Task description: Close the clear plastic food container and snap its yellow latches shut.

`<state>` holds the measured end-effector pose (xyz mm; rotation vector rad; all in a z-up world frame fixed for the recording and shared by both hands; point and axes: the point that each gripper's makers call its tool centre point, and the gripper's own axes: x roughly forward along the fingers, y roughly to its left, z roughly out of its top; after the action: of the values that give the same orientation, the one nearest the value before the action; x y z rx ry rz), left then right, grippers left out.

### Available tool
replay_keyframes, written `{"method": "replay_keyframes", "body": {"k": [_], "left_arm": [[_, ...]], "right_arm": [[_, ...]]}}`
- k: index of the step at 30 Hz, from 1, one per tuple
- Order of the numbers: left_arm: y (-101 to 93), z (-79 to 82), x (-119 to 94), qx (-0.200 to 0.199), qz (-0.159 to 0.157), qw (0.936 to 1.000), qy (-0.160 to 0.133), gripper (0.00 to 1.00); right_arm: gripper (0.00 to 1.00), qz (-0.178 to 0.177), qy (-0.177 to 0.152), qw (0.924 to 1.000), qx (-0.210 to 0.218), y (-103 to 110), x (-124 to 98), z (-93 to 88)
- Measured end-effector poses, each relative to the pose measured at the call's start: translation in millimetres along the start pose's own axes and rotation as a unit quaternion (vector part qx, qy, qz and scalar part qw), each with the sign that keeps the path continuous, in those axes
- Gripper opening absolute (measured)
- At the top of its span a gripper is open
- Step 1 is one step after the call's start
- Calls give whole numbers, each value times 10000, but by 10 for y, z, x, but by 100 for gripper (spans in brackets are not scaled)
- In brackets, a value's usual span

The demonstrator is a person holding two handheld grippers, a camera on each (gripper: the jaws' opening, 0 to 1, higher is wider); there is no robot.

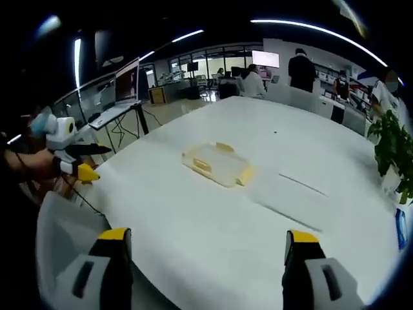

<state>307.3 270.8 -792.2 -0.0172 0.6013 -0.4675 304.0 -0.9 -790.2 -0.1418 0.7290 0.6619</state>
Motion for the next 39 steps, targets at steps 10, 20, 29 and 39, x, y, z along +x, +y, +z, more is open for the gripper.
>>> {"method": "replay_keyframes", "body": {"k": [10, 20, 29, 39], "left_arm": [[-35, 60, 154, 197, -107, 9997, 118, 99], [13, 55, 318, 380, -148, 9987, 293, 99], [59, 141, 469, 487, -172, 9980, 374, 99], [147, 238, 714, 664, -175, 9964, 498, 99]], "right_arm": [[100, 167, 37, 9999, -25, -37, 193, 19], [99, 156, 19, 9998, -110, -181, 347, 134], [98, 304, 119, 9990, -296, -204, 494, 171], [97, 372, 163, 9980, -490, -268, 608, 284]]}}
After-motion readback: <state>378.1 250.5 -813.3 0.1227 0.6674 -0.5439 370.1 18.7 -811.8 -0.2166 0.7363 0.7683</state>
